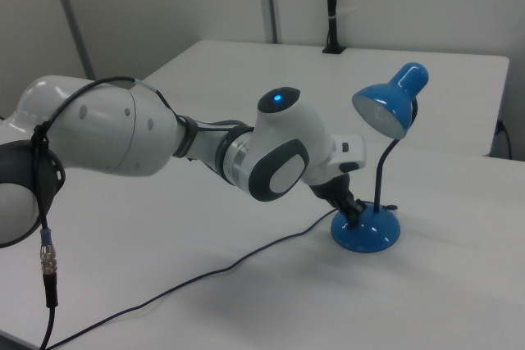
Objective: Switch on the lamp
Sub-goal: 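Lower the gripper and press the switch on the lamp base, then lift the gripper up off the lamp base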
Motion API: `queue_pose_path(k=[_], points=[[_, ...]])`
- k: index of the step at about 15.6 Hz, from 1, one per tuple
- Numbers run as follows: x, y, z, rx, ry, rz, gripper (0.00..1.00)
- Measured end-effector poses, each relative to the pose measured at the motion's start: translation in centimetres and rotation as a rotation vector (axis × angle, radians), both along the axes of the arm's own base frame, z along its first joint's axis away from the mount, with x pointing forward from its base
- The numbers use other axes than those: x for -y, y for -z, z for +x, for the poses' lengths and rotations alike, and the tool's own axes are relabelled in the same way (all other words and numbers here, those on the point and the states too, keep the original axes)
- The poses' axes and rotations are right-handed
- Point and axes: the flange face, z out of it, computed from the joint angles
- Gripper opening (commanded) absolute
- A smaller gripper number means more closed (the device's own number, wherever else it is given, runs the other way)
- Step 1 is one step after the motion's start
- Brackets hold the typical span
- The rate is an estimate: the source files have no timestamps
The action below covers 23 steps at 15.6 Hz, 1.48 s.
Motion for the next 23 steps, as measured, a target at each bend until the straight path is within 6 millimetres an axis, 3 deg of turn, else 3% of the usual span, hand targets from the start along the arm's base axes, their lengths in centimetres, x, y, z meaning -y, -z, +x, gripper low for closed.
queue_pose_path(k=[16,18,20,23], points=[[0.0,0.1,0.3,0.021,-0.004,-0.009,0.0],[-0.4,-1.2,0.2,0.01,-0.006,-0.001,0.0],[-2.0,-3.7,-0.1,-0.037,-0.021,0.031,0.0],[-7.4,-8.3,-0.5,-0.131,-0.089,0.09,0.0]])
